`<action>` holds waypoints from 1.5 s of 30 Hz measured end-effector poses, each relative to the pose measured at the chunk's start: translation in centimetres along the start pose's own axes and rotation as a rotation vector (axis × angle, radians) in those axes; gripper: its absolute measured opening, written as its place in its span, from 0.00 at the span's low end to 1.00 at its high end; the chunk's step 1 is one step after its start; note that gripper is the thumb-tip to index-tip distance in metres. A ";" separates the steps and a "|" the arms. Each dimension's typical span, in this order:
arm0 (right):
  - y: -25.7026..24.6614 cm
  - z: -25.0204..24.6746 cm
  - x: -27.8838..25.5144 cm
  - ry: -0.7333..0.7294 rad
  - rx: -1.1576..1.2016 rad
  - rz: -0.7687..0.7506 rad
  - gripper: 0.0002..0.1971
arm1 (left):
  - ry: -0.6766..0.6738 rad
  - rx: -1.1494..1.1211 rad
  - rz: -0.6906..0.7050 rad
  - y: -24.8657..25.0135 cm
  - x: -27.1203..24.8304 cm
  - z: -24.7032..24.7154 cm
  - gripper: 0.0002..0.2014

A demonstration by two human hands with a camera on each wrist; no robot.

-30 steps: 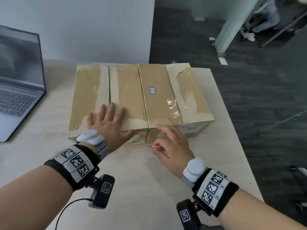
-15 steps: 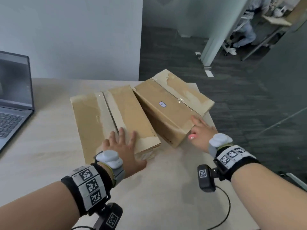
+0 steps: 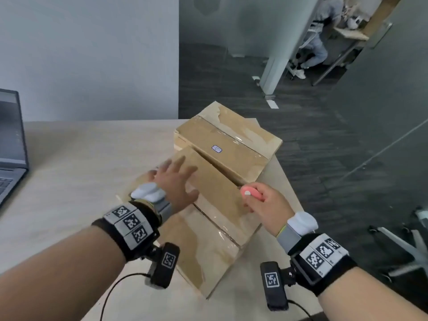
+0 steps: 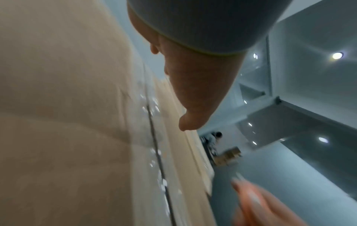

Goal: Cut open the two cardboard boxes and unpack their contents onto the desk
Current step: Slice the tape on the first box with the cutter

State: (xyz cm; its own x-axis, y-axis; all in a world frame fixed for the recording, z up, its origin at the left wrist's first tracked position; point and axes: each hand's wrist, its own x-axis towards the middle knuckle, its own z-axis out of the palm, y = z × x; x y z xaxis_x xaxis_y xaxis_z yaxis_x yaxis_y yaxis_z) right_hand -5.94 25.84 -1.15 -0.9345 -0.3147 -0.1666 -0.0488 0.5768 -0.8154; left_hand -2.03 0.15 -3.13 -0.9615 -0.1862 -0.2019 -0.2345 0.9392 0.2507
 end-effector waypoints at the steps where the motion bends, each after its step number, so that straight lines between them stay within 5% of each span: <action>1: -0.1 0.7 -0.7 -0.032 0.033 0.012 0.12 | -0.022 0.002 -0.086 -1.8 0.8 -0.3 0.40; 5: -0.5 2.5 -2.6 -0.107 0.051 0.052 0.17 | -0.116 -0.007 -0.223 -4.3 1.1 0.1 0.45; 11: -0.1 4.0 -4.6 -0.052 0.088 0.102 0.09 | -0.245 0.109 -0.054 -3.0 -2.5 1.7 0.53; 18: 1.6 7.1 -6.0 -0.116 -0.113 0.049 0.06 | -0.362 -0.068 0.213 -3.2 -5.1 5.3 0.60; 23: 1.0 9.6 -6.5 -0.124 -0.166 -0.109 0.08 | -0.495 -0.399 0.190 -4.7 -5.3 7.0 0.61; 45: 0.7 12.4 -8.9 -0.214 -0.379 -0.150 0.10 | -0.505 -0.549 0.224 -3.4 -8.5 9.9 0.60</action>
State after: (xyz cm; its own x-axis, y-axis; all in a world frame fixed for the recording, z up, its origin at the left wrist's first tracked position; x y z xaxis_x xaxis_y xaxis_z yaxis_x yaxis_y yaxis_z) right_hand 6.71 19.76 -7.12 -0.8153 -0.5413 -0.2056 -0.3409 0.7357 -0.5853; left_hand 8.32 1.42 -11.68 -0.8434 0.2688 -0.4652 -0.2066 0.6370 0.7427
